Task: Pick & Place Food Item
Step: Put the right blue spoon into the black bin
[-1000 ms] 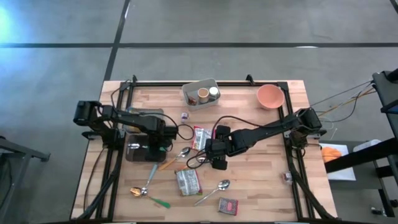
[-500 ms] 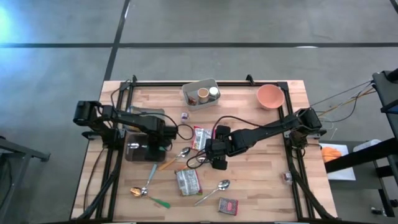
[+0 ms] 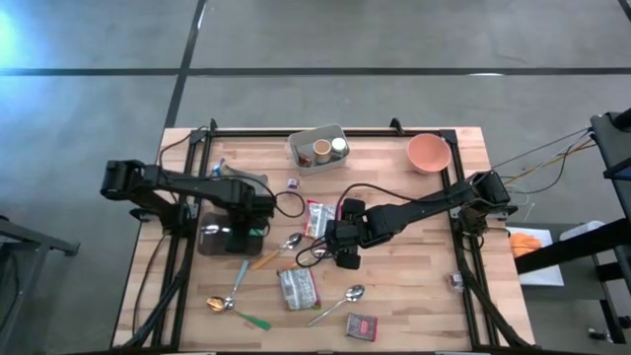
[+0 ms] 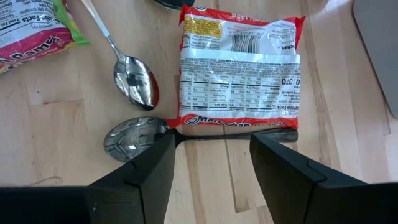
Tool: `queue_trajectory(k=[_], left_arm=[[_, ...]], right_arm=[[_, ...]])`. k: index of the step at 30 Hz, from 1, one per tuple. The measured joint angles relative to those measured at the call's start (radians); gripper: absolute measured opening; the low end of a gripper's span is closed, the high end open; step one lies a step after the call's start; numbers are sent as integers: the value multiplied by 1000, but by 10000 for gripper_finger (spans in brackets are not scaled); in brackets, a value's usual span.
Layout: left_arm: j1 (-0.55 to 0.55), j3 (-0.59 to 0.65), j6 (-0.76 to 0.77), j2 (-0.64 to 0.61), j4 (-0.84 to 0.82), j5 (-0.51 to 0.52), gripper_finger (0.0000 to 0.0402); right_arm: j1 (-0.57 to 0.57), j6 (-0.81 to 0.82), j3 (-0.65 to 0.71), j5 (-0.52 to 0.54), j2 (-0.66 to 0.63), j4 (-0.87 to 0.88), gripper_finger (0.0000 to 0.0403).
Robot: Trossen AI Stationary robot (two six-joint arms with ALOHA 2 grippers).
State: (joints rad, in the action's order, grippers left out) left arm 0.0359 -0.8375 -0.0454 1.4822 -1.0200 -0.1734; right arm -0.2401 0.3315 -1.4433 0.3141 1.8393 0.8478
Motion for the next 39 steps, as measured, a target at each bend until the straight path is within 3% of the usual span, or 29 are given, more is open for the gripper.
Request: queue_trajectory(k=[21,39], left_arm=[[-60,0,-11,-7,6,-24,54],[-129,46,-180,-8,50,-3,54]], right_arm=[[0,1,0,0,0,-1,208],[0,0,0,0,0,-2,208]])
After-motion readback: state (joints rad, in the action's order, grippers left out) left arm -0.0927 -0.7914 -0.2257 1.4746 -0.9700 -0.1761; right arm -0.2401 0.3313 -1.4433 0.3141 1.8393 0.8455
